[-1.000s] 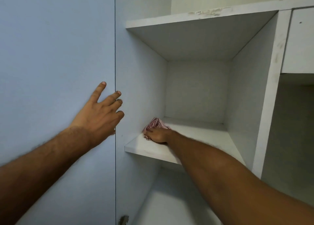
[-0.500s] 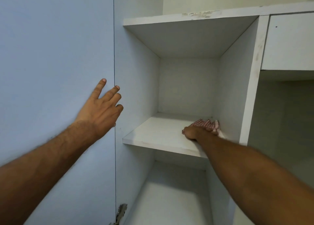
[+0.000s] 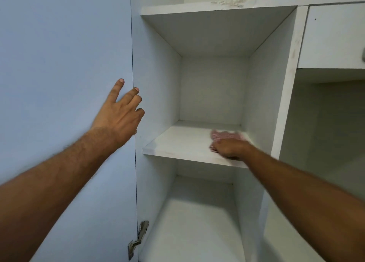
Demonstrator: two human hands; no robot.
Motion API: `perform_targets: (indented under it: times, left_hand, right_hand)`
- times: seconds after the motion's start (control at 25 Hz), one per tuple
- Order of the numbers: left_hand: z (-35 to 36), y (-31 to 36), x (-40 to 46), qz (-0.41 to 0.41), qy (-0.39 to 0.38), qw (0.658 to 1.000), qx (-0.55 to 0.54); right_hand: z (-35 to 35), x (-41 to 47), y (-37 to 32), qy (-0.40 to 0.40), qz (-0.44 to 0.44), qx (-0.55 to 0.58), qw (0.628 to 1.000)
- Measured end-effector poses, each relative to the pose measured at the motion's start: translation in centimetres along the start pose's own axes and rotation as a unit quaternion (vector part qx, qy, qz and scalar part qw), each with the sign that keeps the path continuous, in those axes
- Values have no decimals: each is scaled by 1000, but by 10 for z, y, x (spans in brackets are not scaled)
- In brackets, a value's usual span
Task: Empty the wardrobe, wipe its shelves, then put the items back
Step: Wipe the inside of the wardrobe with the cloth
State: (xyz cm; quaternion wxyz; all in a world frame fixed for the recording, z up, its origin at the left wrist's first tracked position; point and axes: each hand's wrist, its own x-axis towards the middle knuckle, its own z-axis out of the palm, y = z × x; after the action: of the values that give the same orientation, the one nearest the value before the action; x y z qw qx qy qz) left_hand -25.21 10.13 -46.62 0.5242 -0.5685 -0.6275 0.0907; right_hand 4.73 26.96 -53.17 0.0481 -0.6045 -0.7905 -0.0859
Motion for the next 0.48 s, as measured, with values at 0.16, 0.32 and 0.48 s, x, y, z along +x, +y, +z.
perform_targets:
  times: [0.16,0.32,0.48]
  left_hand:
    - [-4,0,0,6,4,1000,2]
    - [-4,-1,-1,1,0,1000,-4]
    - [0,-2,-2,0,3,1000,-3]
  right_hand:
    - [15,0,15,-79,140,29,987]
    - [19,28,-120,-72,-7,114,991]
    - [7,-14,-235,-17,-50,64,997]
